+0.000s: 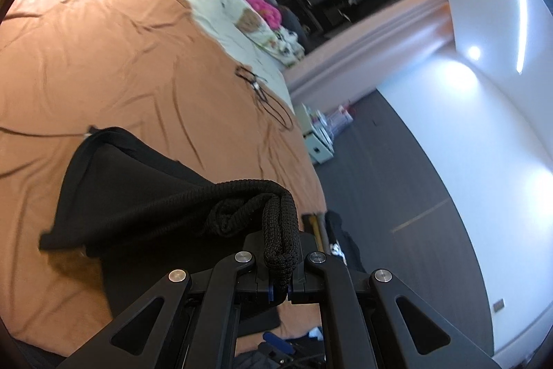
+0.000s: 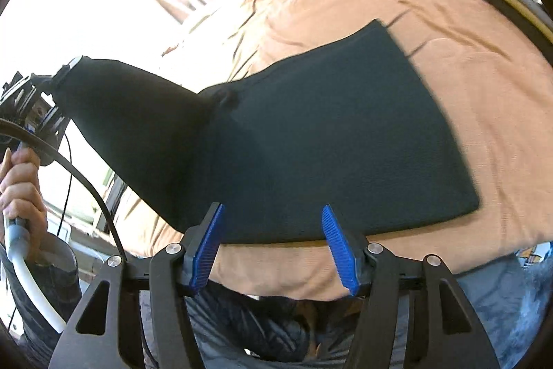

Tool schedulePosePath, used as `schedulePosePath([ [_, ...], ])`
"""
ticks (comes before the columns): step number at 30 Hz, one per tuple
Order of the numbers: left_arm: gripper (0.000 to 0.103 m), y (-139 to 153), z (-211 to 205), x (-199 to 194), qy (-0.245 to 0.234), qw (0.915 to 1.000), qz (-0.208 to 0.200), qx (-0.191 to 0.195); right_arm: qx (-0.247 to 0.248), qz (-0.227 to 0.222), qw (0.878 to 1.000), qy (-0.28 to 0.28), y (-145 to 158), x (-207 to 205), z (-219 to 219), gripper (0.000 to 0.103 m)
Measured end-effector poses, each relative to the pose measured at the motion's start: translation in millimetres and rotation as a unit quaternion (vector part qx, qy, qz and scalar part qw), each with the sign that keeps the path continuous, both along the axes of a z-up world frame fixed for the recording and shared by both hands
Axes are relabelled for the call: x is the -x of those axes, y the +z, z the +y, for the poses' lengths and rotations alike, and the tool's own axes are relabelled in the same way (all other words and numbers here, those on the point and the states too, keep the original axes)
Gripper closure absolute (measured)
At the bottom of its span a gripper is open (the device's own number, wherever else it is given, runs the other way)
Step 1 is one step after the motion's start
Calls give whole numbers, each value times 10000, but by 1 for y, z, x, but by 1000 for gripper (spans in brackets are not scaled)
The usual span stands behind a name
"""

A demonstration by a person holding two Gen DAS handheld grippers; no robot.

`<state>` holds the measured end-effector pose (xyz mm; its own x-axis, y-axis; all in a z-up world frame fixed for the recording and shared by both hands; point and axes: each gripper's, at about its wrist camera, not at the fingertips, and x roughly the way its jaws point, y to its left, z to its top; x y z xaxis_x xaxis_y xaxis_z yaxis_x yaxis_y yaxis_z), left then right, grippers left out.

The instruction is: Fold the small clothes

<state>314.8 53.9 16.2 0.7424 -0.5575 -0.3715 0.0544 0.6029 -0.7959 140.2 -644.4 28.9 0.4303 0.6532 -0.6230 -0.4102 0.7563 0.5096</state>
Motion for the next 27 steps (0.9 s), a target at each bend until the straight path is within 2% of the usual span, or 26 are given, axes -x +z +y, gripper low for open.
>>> schedulePosePath([
  [8, 99, -19, -63, -22, -589, 9980, 222, -90, -77, -8, 9992, -397, -3, 8, -52, 46],
  [15, 99, -48, -112, -37, -980, 9939, 491, -125, -137, 28, 9982, -586, 8, 36, -73, 46],
  [24, 99, -87, -165, -41, -1407, 9861, 882, -95, -145, 130, 9972, -727, 7, 40, -94, 46],
  [27, 91, -106, -181, -47, -1579, 9790, 1268, -219, -119, 156, 9973, -710, 8, 42, -96, 46],
])
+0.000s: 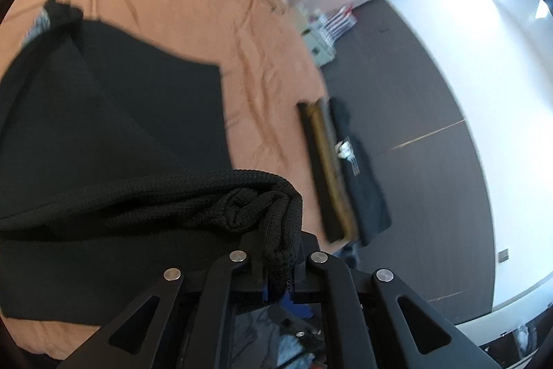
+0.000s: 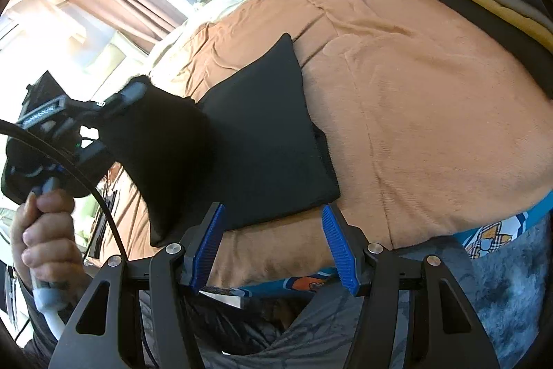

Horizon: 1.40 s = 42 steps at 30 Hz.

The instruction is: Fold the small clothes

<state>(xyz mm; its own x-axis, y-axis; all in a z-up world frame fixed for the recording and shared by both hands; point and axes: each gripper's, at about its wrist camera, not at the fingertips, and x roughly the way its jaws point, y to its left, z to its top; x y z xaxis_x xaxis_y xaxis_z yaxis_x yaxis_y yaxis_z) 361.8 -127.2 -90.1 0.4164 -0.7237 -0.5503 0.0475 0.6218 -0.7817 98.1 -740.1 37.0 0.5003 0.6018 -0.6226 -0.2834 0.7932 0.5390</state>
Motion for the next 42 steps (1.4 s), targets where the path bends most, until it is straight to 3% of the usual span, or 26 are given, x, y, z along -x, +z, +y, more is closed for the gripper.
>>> schedulePosePath([
  [2, 51, -12, -1, 0, -76, 9997, 211, 90, 45, 22, 10000, 12, 0, -1, 0, 47],
  [5, 25, -21, 18, 7, 194, 9995, 245, 65, 99, 30, 9999, 72, 0, -5, 4, 46],
  [16, 21, -53, 95, 35, 868, 9939, 686, 28, 537, 12, 9982, 268, -3, -16, 41, 46],
  [25, 21, -81, 114, 41, 1166, 9887, 898, 274, 669, 149, 9976, 58, -10, -27, 35, 47],
  [31, 24, -89, 124, 30, 1529, 9845, 802, 293, 702, 178, 9973, 128, -11, -26, 39, 47],
  [33, 33, -90, 127, 24, 1632, 9830, 796, 278, 598, 189, 9980, 117, -13, -30, 38, 58],
  [35, 63, -90, 130, 19, 1722, 9813, 833, 191, 589, 221, 9979, 140, -15, -34, 37, 92],
  [36, 73, -88, 132, 16, 1718, 9815, 827, 171, 563, 254, 9980, 149, -15, -34, 36, 96],
  [37, 88, -86, 132, 13, 1681, 9823, 809, 181, 518, 252, 9982, 165, -16, -33, 35, 96],
  [42, 96, -59, 134, -2, 1575, 9866, 418, 121, 412, 73, 9990, 173, -9, -24, 28, 99],
])
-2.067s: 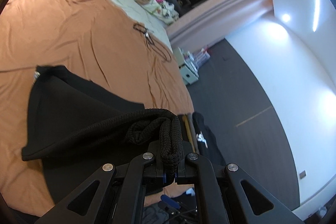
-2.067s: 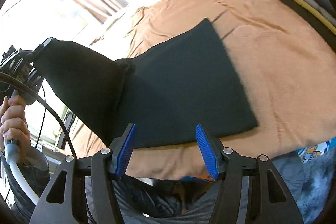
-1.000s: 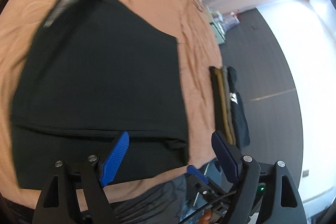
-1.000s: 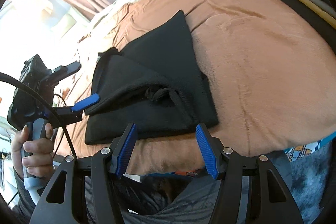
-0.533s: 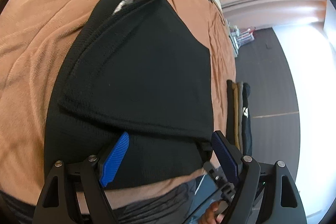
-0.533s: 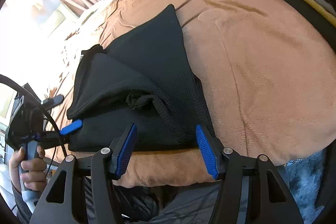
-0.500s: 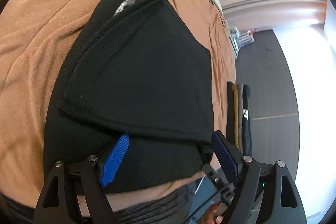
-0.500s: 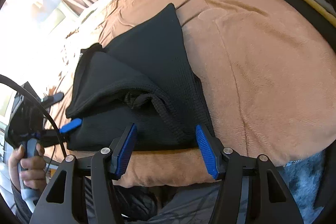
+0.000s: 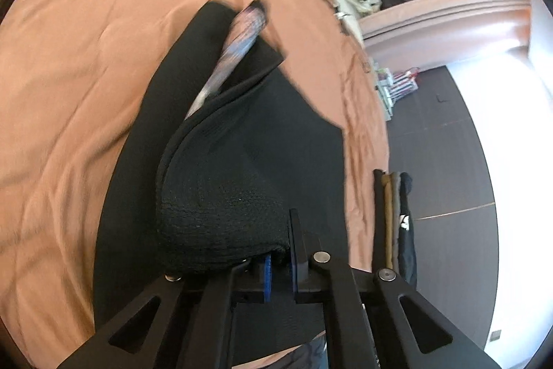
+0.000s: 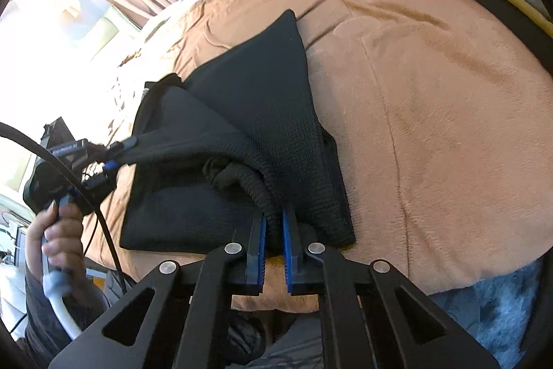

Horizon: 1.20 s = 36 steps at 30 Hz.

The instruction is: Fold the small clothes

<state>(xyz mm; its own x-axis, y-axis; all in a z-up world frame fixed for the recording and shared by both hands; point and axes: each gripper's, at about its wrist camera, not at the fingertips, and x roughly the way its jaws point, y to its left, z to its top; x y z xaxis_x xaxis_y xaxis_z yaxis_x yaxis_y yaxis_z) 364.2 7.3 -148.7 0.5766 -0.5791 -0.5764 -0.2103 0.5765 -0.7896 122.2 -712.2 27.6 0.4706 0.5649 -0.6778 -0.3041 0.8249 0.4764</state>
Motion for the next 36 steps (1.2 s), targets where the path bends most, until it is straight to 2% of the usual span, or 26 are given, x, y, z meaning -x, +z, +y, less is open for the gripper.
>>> schedulePosePath([
  [3, 97, 21, -5, -19, -125, 9996, -254, -65, -68, -30, 10000, -24, 3, 1, -4, 99],
  [10, 97, 51, -32, -65, -569, 9964, -538, -317, -166, -78, 9998, -17, 7, 0, -11, 99],
  [16, 97, 66, -71, -106, -1105, 9888, -650, -761, -301, -20, 9995, -83, 5, -5, -17, 99],
  [20, 97, 64, -97, -134, -1439, 9809, -626, -1150, -427, 68, 9990, -124, 1, -11, -20, 99],
  [24, 97, 49, -121, -162, -1755, 9721, -502, -1475, -488, 184, 9985, -151, -7, -19, -22, 99],
  [30, 97, 19, -143, -192, -2005, 9661, -241, -1608, -533, 296, 9979, -202, -14, -28, -23, 100],
  [36, 96, 7, -165, -208, -2323, 9589, -174, -1618, -538, 358, 9976, -258, -15, -26, -27, 100],
])
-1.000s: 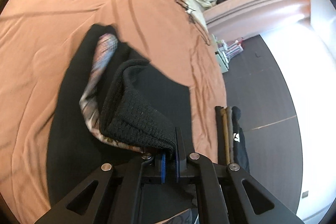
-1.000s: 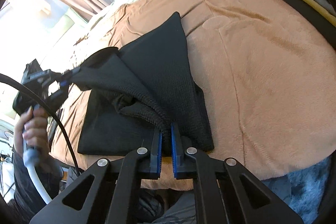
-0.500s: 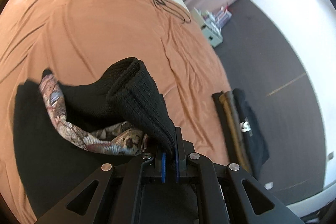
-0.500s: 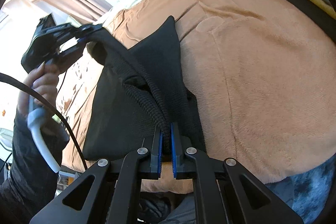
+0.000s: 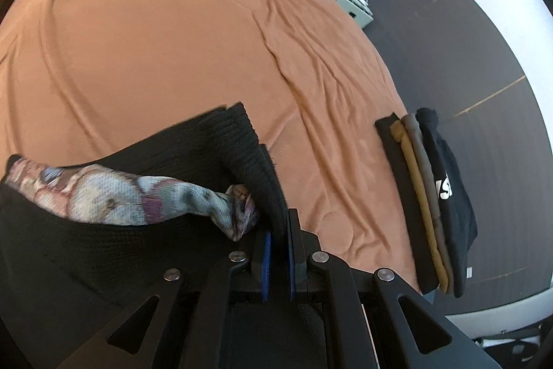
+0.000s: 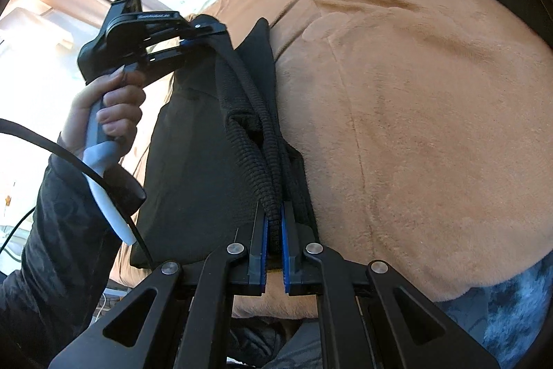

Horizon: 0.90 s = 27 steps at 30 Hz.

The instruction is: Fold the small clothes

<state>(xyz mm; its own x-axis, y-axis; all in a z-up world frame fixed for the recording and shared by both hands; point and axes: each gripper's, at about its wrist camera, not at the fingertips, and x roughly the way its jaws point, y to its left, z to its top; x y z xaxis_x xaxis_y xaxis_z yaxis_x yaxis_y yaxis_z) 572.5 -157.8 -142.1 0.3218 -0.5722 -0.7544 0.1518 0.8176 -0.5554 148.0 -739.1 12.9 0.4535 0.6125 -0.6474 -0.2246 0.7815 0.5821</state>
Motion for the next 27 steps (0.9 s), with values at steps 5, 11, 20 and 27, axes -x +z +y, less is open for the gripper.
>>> schedulePosePath([
  [5, 61, 6, 0, -3, -15, 9999, -20, 133, 93, 30, 10000, 14, 2, 4, 1, 100],
  [11, 38, 24, 29, 12, 351, 9990, -279, 46, 264, 56, 9996, 23, 6, 8, 5, 99],
  [20, 38, 20, 96, 67, 774, 9968, -141, -117, 536, -128, 9984, -96, 23, 3, 8, 57],
  [27, 38, 3, 140, 120, 1119, 9937, 46, -98, 560, -73, 9984, 87, 14, -16, 14, 57],
])
